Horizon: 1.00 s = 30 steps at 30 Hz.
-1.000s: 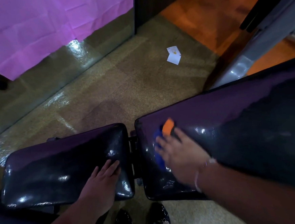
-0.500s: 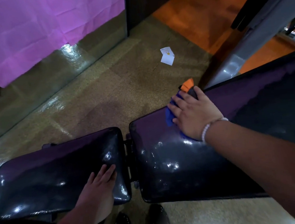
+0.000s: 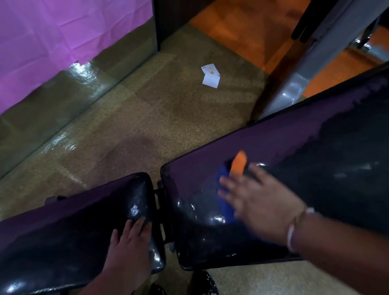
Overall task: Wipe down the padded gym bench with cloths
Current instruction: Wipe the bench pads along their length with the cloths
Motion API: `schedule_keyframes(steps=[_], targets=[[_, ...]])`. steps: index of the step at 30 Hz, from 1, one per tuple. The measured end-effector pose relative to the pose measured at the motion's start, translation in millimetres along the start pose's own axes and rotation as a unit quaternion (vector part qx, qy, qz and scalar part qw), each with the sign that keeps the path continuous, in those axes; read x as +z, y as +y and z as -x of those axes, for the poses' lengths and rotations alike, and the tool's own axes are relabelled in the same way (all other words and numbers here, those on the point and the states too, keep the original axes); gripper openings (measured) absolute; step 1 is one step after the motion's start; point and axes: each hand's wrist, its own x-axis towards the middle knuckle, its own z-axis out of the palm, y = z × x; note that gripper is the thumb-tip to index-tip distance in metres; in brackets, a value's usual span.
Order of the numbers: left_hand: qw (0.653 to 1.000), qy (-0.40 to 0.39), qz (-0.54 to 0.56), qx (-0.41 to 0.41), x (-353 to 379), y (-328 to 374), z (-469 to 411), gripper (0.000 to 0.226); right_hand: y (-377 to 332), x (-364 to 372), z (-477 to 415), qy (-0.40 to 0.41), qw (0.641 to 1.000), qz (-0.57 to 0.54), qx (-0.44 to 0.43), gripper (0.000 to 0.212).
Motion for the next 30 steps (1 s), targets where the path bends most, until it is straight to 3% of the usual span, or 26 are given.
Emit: schedule_keyframes(steps=[3, 5, 9, 13, 15, 19, 21, 26, 28, 30], targets=[[0.989, 0.083, 0.118, 0.037, -23.8, 41.6, -9.2, 0.064, 56.3, -35.1, -21.3, 0.048, 0.989, 0.04, 0.137, 0.051], [0.968, 0.136, 0.193, 0.088, -39.9, 74.8, -15.7, 0.063, 77.4, -49.8, -31.2, 0.028, 0.98, 0.053, 0.192, 0.052], [0.932, 0.129, 0.302, 0.151, -50.1, 129.3, -26.1, 0.062, 59.5, -39.8, -21.6, 0.016, 0.982, 0.062, 0.179, 0.056], [0.955, 0.09, 0.232, 0.161, -38.2, 131.4, -37.2, 0.07, 7.6, -0.1, 34.4, 0.037, 0.996, 0.032, 0.081, 0.059], [0.96, 0.075, 0.212, 0.167, -36.8, 128.6, -40.2, 0.07, -9.7, 14.8, 56.3, 0.009, 0.999, 0.013, 0.037, 0.061], [0.963, 0.072, 0.204, 0.162, -40.4, 128.9, -38.2, 0.071, -3.0, 13.6, 65.0, 0.013, 1.0, 0.007, -0.026, 0.054], [0.963, 0.079, 0.205, 0.159, -41.5, 128.8, -37.6, 0.071, 26.1, 1.6, 51.8, 0.045, 0.999, 0.016, 0.001, 0.052], [0.965, 0.089, 0.194, 0.155, -40.2, 128.0, -38.3, 0.074, 107.1, -48.5, 6.3, 0.067, 0.969, 0.064, 0.231, 0.055], [0.965, 0.085, 0.194, 0.156, -40.0, 127.2, -38.3, 0.074, 107.4, -51.4, -5.3, 0.06, 0.962, 0.059, 0.259, 0.055], [0.965, 0.084, 0.193, 0.157, -39.5, 127.0, -38.3, 0.073, 84.7, -43.3, -6.8, 0.061, 0.968, 0.068, 0.233, 0.056]])
